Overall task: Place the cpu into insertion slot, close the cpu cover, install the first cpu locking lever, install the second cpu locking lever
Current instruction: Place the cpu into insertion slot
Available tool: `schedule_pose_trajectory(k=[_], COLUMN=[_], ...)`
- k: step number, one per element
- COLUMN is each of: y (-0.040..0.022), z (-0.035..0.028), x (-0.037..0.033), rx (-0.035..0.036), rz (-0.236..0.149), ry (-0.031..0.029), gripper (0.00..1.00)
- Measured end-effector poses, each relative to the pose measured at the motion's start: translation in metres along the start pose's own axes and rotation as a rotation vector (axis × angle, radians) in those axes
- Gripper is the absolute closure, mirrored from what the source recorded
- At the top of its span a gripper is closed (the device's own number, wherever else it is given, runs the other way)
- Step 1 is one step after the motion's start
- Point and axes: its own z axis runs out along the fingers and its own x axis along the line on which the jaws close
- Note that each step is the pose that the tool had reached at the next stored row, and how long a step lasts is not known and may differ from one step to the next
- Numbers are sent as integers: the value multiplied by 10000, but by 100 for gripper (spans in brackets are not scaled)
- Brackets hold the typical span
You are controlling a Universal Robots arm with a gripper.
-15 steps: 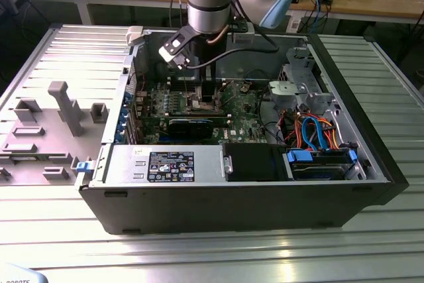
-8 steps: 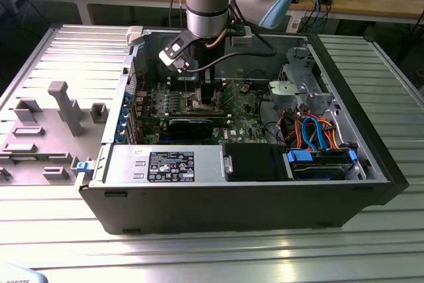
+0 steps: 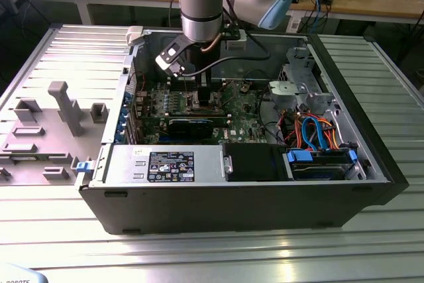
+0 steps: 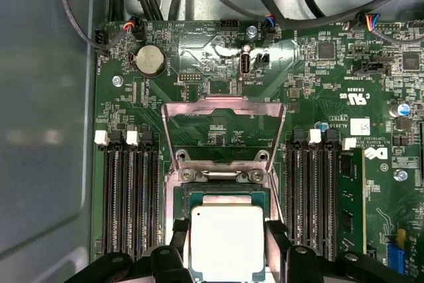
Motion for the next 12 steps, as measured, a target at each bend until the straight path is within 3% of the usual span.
schedule_pose_trajectory(k=[6, 12], y=[-16, -17], z=[84, 98], x=[17, 18], rx=[-2, -1], rz=[0, 0], ry=[0, -1], gripper=[46, 46])
